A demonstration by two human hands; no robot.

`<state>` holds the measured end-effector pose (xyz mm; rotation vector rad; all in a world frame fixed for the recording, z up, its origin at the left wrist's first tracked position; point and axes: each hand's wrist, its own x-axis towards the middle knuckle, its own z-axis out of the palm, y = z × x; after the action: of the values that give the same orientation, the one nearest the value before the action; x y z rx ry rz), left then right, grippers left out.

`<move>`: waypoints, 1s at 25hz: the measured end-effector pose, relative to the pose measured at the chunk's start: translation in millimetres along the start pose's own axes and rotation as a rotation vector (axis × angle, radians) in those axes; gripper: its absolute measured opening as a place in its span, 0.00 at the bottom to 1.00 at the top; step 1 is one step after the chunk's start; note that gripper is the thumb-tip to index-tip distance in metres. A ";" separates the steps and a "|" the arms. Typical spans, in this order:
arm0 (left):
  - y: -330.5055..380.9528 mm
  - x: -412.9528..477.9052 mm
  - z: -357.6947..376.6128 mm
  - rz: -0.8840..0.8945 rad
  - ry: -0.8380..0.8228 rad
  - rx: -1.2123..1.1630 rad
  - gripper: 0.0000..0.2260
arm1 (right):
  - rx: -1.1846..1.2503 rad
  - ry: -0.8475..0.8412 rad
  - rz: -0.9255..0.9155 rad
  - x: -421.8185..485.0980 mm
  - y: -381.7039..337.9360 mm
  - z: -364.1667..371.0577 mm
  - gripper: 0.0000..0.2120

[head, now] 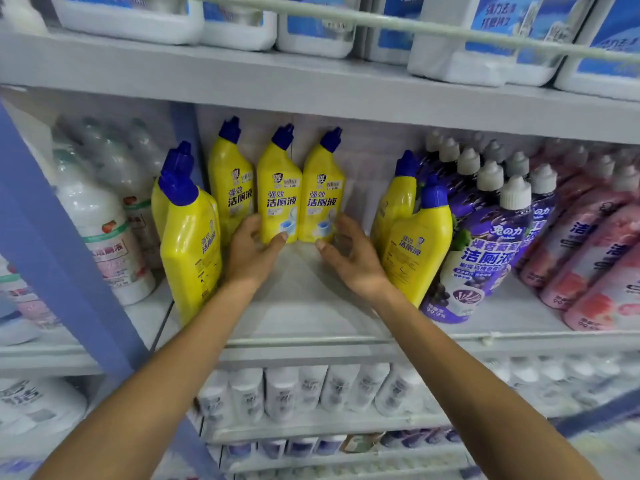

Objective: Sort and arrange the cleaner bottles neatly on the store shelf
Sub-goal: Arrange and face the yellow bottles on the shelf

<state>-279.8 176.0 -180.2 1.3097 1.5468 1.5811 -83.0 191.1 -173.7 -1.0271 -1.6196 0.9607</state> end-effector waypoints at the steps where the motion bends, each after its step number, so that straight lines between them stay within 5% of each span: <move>1: 6.7 -11.3 -4.9 0.011 -0.037 0.003 0.19 | 0.000 -0.061 0.008 -8.5 -5.1 -7.5 0.30; 6: 47.9 -75.3 -47.6 0.028 -0.207 0.102 0.29 | -0.182 -0.202 -0.093 -47.1 -36.8 -42.4 0.34; 11: 92.5 -139.8 -91.4 0.059 -0.008 -0.021 0.28 | -0.129 -0.070 -0.201 -97.8 -73.6 -82.8 0.34; 16: 92.0 -176.1 -109.4 0.103 0.263 0.113 0.29 | -0.154 0.198 -0.298 -124.0 -83.7 -128.1 0.31; 20: 86.9 -152.8 -97.0 0.071 0.292 0.345 0.32 | -0.333 0.255 -0.227 -108.8 -71.0 -130.8 0.36; 25: 79.7 -114.0 -86.4 -0.026 0.449 0.367 0.21 | -0.389 0.330 -0.151 -88.2 -65.9 -111.3 0.33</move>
<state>-297.8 24.7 -120.1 1.1531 2.2038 1.7110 29.1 99.8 -113.5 -1.2296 -1.6052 0.3554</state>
